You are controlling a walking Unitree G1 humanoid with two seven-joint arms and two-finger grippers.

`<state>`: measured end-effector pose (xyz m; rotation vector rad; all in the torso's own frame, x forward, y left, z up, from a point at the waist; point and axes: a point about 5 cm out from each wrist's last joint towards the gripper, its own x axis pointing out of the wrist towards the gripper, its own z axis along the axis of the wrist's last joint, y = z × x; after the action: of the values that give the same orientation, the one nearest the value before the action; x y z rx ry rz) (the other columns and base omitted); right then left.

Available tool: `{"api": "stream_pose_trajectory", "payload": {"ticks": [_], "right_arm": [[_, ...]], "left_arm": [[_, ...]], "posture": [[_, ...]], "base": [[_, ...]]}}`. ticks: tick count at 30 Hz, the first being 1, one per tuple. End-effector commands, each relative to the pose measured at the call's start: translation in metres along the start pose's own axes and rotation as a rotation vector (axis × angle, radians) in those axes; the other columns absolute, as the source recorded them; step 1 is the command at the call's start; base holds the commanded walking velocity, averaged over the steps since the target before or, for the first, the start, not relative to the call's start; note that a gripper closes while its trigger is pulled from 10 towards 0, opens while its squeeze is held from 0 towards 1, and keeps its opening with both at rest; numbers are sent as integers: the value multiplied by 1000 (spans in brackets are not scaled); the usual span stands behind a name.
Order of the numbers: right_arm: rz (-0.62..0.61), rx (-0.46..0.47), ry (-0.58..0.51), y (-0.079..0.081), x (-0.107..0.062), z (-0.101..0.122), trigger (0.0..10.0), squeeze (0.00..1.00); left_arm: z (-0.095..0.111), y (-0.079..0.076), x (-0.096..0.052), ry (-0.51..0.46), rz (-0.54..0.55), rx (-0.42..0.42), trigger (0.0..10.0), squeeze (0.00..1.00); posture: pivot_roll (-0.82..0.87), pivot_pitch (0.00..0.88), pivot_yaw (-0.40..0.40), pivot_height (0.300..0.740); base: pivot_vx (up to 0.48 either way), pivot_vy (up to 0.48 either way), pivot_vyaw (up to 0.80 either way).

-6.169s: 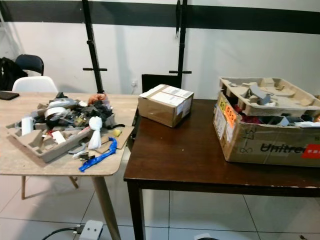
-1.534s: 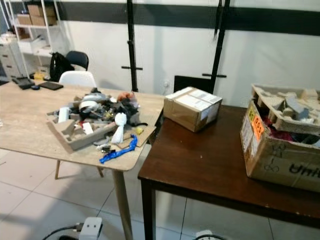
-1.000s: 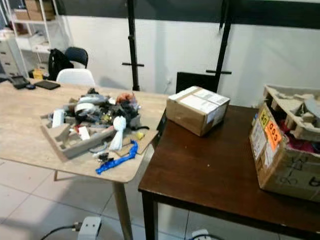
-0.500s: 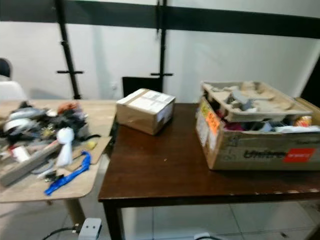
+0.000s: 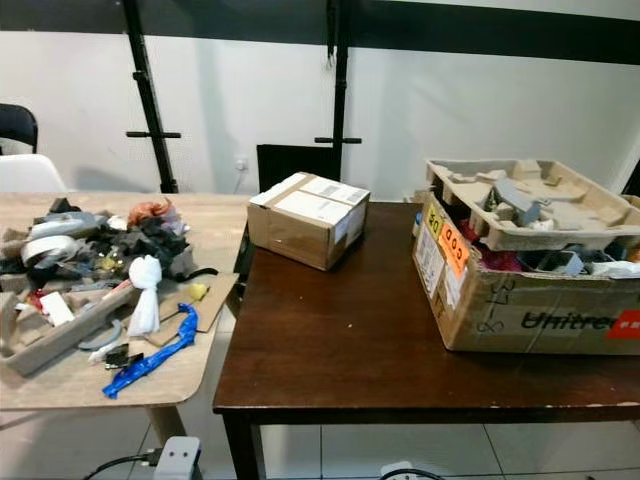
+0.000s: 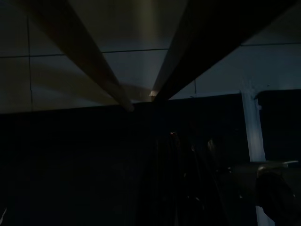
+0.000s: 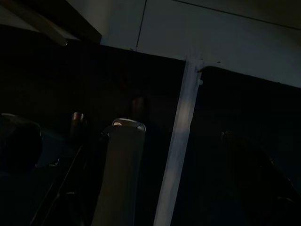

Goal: Picking trash to rubbish bin

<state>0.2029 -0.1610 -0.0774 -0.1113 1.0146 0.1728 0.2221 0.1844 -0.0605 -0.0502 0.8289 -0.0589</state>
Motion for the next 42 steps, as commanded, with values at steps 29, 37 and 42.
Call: {"api": "stream_pose_trajectory", "payload": {"ticks": [29, 37, 42], "right_arm": [[-8, 14, 17, -1, -1, -7, 10000, 0], [-8, 8, 17, -2, -1, -7, 10000, 0], [18, -4, -20, 1, 0, 2, 10000, 0]], "left_arm": [[-4, 3, -1, 39, 8, 42, 10000, 0], [2, -2, 0, -6, -26, 54, 10000, 0], [11, -5, -3, -46, -159, 303, 10000, 0]], "posture": [[61, 0, -19, 740], [60, 0, -21, 740], [54, 0, -14, 740]], "base": [[0, 66, 0], [0, 0, 0], [0, 0, 0]]}}
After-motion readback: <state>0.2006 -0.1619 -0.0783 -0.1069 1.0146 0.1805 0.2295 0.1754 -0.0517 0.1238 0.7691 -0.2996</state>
